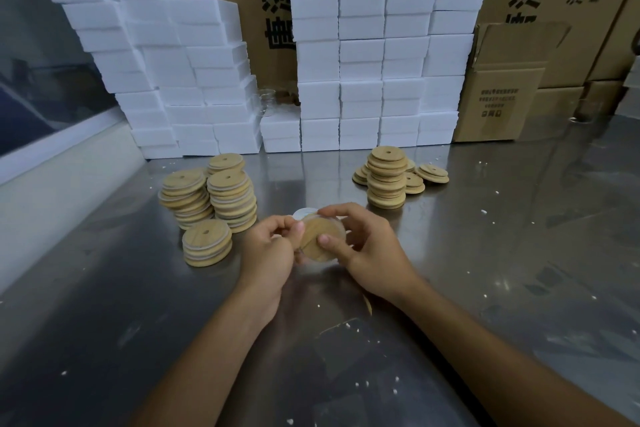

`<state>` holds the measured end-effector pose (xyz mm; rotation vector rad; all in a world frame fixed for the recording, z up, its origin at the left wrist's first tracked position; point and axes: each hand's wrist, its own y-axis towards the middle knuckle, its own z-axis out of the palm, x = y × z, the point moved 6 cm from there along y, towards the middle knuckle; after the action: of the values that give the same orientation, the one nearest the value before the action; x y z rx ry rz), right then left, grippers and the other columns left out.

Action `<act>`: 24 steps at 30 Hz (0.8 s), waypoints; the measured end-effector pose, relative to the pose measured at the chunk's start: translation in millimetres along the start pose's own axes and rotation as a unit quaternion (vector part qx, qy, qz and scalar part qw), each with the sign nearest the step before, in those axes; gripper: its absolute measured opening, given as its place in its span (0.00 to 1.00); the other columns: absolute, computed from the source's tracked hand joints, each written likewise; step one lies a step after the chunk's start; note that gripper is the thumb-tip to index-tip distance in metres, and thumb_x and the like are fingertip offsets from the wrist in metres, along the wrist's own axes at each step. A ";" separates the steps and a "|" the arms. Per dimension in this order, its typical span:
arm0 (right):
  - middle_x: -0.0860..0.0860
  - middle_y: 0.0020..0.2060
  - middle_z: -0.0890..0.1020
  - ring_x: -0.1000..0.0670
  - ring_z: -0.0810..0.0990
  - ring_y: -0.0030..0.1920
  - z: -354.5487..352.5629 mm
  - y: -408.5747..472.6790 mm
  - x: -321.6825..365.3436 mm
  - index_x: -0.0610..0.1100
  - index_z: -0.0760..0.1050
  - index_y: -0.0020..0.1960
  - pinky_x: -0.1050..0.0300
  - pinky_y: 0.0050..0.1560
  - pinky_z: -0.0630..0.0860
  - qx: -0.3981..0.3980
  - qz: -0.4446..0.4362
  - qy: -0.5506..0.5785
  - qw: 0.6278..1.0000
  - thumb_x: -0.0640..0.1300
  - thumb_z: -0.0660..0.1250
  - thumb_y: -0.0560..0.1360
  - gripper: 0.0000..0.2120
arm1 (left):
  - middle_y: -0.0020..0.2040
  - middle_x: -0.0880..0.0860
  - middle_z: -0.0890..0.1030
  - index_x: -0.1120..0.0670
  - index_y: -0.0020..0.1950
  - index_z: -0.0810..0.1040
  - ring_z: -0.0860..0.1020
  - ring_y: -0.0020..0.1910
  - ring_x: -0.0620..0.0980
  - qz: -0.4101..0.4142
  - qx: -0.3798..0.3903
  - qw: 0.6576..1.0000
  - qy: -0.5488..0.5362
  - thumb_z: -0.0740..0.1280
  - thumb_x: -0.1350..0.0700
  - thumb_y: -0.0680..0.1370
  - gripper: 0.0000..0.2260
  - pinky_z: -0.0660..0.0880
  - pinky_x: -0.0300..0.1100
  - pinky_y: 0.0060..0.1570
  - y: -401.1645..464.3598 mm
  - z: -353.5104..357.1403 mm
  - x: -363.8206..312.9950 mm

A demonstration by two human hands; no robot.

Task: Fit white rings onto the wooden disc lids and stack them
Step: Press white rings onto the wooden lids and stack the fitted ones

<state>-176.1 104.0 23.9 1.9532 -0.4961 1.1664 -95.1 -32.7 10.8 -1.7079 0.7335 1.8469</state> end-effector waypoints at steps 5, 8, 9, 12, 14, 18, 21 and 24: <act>0.53 0.56 0.81 0.48 0.83 0.52 1.7 0.9 -3.3 0.48 0.76 0.64 0.50 0.45 0.84 0.026 0.013 0.050 0.998 0.35 0.70 0.77 0.18 | 0.36 0.57 0.73 0.66 0.48 0.79 0.73 0.28 0.45 -0.085 0.020 0.990 -0.110 0.64 0.64 0.80 0.06 0.79 0.40 0.34 -3.0 9.8 7.5; 0.53 0.56 0.82 0.49 0.83 0.56 -4.6 2.6 -4.7 0.51 0.78 0.61 0.47 0.48 0.84 0.012 0.012 0.044 0.999 0.32 0.69 0.77 0.18 | 0.34 0.56 0.75 0.62 0.44 0.78 0.75 0.29 0.45 0.000 0.037 0.999 0.019 0.65 0.63 0.80 0.06 0.82 0.46 0.36 -4.6 7.6 -2.0; 0.51 0.56 0.83 0.48 0.83 0.55 -4.7 2.7 -5.5 0.52 0.78 0.60 0.46 0.47 0.84 0.015 0.017 0.045 0.999 0.32 0.69 0.77 0.18 | 0.32 0.54 0.75 0.60 0.43 0.77 0.75 0.28 0.45 0.036 0.038 0.996 0.075 0.65 0.63 0.79 0.06 0.82 0.48 0.36 -5.0 6.0 -6.3; 0.48 0.56 0.83 0.44 0.83 0.53 -1.5 2.4 -7.7 0.53 0.79 0.58 0.46 0.43 0.85 0.030 0.027 0.049 0.998 0.32 0.69 0.77 0.18 | 0.29 0.51 0.75 0.57 0.41 0.75 0.74 0.24 0.46 0.094 0.046 0.982 0.158 0.65 0.63 0.79 0.07 0.78 0.47 0.30 -4.3 3.2 -12.8; 0.50 0.57 0.82 0.43 0.83 0.52 -0.4 2.2 -7.6 0.50 0.79 0.60 0.45 0.43 0.85 0.041 0.014 0.026 0.999 0.33 0.69 0.77 0.17 | 0.27 0.51 0.74 0.56 0.42 0.75 0.73 0.21 0.44 0.110 0.051 0.975 0.184 0.63 0.64 0.80 0.08 0.75 0.41 0.25 -2.0 2.5 -14.4; 0.55 0.59 0.81 0.51 0.82 0.52 3.4 0.2 -4.1 0.50 0.77 0.65 0.52 0.48 0.83 0.054 -0.028 -0.056 0.997 0.36 0.69 0.77 0.19 | 0.26 0.53 0.74 0.56 0.43 0.73 0.72 0.19 0.44 0.088 0.068 0.970 0.215 0.59 0.62 0.82 0.09 0.71 0.37 0.22 2.7 0.9 -9.3; 0.54 0.54 0.82 0.55 0.82 0.46 2.4 -0.3 -4.8 0.52 0.75 0.67 0.60 0.46 0.79 0.034 -0.028 -0.060 0.997 0.39 0.72 0.76 0.21 | 0.29 0.56 0.76 0.60 0.47 0.74 0.74 0.24 0.49 0.013 0.045 0.992 0.115 0.57 0.61 0.83 0.09 0.76 0.43 0.29 3.5 0.4 1.2; 0.50 0.42 0.84 0.50 0.83 0.37 -5.9 1.9 -5.8 0.53 0.77 0.62 0.58 0.40 0.79 -0.007 -0.006 0.000 1.000 0.39 0.73 0.75 0.18 | 0.33 0.58 0.76 0.64 0.51 0.75 0.76 0.27 0.49 -0.053 0.051 0.997 -0.004 0.56 0.61 0.84 0.10 0.78 0.44 0.30 1.5 6.4 6.9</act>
<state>-183.5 107.2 21.3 1.9420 -0.4904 1.1540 -101.3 -29.3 4.4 -1.6416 0.7094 1.7140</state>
